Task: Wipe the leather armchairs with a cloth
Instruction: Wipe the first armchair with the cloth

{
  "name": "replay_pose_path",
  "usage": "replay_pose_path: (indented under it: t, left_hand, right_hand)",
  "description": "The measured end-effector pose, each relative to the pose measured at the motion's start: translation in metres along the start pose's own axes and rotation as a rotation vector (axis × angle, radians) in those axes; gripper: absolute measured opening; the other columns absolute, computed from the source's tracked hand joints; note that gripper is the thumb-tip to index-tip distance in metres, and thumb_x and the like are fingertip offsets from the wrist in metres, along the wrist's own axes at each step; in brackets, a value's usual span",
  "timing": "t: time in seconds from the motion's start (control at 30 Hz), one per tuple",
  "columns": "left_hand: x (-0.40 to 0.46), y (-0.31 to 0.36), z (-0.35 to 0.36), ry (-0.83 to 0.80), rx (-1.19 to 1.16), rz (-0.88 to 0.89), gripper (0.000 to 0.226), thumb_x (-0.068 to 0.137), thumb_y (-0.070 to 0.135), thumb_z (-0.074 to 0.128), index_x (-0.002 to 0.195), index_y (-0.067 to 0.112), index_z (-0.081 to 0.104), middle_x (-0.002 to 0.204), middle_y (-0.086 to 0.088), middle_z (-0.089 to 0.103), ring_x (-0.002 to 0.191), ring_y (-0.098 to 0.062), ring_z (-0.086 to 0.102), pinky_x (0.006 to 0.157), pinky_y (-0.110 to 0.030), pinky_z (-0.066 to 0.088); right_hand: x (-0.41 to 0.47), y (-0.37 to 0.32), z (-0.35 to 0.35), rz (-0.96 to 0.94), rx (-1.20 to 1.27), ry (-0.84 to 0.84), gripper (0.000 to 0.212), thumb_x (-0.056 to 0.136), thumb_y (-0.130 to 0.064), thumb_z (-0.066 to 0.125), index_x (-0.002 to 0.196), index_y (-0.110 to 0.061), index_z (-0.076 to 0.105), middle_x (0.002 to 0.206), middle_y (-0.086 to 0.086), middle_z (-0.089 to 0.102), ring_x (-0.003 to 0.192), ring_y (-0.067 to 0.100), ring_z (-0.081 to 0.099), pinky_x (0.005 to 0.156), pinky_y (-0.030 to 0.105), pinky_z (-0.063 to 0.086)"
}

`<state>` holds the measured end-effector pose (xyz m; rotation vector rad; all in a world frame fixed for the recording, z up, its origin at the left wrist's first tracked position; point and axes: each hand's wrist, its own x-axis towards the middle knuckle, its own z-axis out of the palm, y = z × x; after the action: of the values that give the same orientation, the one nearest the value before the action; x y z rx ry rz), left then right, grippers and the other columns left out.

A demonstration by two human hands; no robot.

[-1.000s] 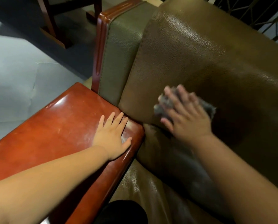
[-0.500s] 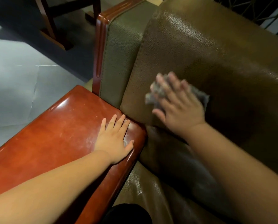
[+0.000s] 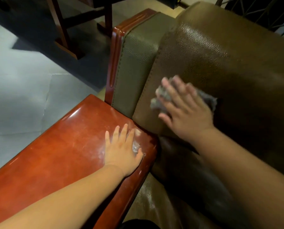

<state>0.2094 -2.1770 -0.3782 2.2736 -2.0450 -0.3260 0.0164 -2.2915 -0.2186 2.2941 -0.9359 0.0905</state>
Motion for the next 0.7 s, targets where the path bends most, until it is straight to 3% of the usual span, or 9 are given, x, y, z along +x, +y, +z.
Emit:
replay_pose_path:
  t: [0.07,0.13,0.23,0.33,0.4,0.47,0.53,0.6,0.7]
  left_hand:
    - [0.000,0.001,0.000,0.009,-0.015,0.000,0.086,0.091,0.072,0.025,0.166,0.030,0.023,0.177,-0.001,0.012,0.162,-0.033,0.007,0.127,-0.063,0.001]
    - [0.002,0.001,-0.003,0.007,-0.025,-0.004,0.087,0.091,0.072,0.026,0.166,0.028,0.024,0.177,-0.001,0.013,0.162,-0.033,0.007,0.127,-0.063,0.002]
    - [0.002,0.001,-0.002,0.008,-0.017,0.003,0.089,0.091,0.072,0.025,0.167,0.025,0.023,0.177,-0.002,0.013,0.162,-0.033,0.007,0.127,-0.063,0.002]
    - [0.002,0.002,-0.001,0.016,-0.019,0.007,0.089,0.091,0.072,0.028,0.166,0.023,0.027,0.175,-0.004,0.019,0.161,-0.034,0.011,0.127,-0.064,0.005]
    - [0.001,0.003,0.000,0.018,0.002,0.005,0.091,0.090,0.072,0.029,0.166,0.021,0.029,0.175,-0.005,0.021,0.160,-0.035,0.012,0.126,-0.065,0.006]
    - [0.002,0.004,0.000,0.005,0.011,0.002,0.092,0.089,0.071,0.028,0.165,0.019,0.029,0.175,-0.005,0.019,0.160,-0.035,0.012,0.126,-0.065,0.006]
    - [0.002,0.005,-0.001,0.010,0.013,0.003,0.093,0.089,0.071,0.028,0.165,0.018,0.028,0.175,-0.005,0.019,0.160,-0.036,0.011,0.126,-0.065,0.006]
    - [0.004,0.007,-0.005,0.004,0.012,0.001,0.093,0.089,0.070,0.028,0.166,0.018,0.027,0.175,-0.005,0.018,0.159,-0.035,0.011,0.126,-0.065,0.006]
    - [0.003,0.008,-0.004,-0.003,0.024,-0.008,0.094,0.090,0.070,0.028,0.167,0.017,0.023,0.175,-0.005,0.016,0.159,-0.034,0.010,0.126,-0.064,0.005]
  right_hand:
    - [0.022,0.011,-0.006,0.229,-0.006,0.133,0.074,0.101,-0.058,0.036,0.165,-0.022,0.024,0.174,0.010,0.002,0.160,0.035,-0.003,0.128,0.045,-0.009]
    - [0.027,-0.001,-0.005,0.303,-0.024,0.096,0.075,0.100,-0.056,0.036,0.165,-0.023,0.022,0.174,0.012,-0.006,0.159,0.037,-0.008,0.127,0.046,-0.012]
    - [-0.002,-0.050,0.021,-0.038,-0.002,-0.228,0.071,0.106,-0.055,0.035,0.166,-0.020,0.018,0.167,0.016,-0.028,0.154,0.037,-0.028,0.120,0.046,-0.027]
    - [-0.022,-0.068,0.043,-0.300,-0.038,-0.491,0.073,0.109,-0.056,0.016,0.166,-0.013,-0.003,0.155,0.015,-0.048,0.139,0.033,-0.052,0.109,0.044,-0.041]
    - [-0.008,-0.059,0.037,-0.219,-0.030,-0.392,0.075,0.108,-0.056,0.020,0.166,-0.013,-0.002,0.163,0.014,-0.037,0.149,0.032,-0.040,0.118,0.044,-0.032]
    - [0.021,-0.046,0.024,0.011,0.054,-0.094,0.075,0.105,-0.053,0.033,0.167,-0.016,0.014,0.172,0.015,-0.011,0.159,0.033,-0.014,0.126,0.045,-0.014]
    - [0.048,-0.035,0.011,0.238,0.060,0.091,0.075,0.100,-0.052,0.036,0.165,-0.016,0.024,0.173,0.015,-0.002,0.160,0.035,-0.004,0.129,0.046,-0.007]
    - [0.057,-0.038,0.009,0.260,0.048,0.050,0.075,0.101,-0.050,0.035,0.165,-0.015,0.022,0.173,0.015,-0.010,0.159,0.037,-0.010,0.128,0.047,-0.010]
    - [0.023,-0.077,0.030,-0.059,0.066,-0.260,0.067,0.110,-0.044,0.022,0.166,-0.016,-0.003,0.169,0.012,-0.028,0.152,0.031,-0.033,0.122,0.046,-0.024]
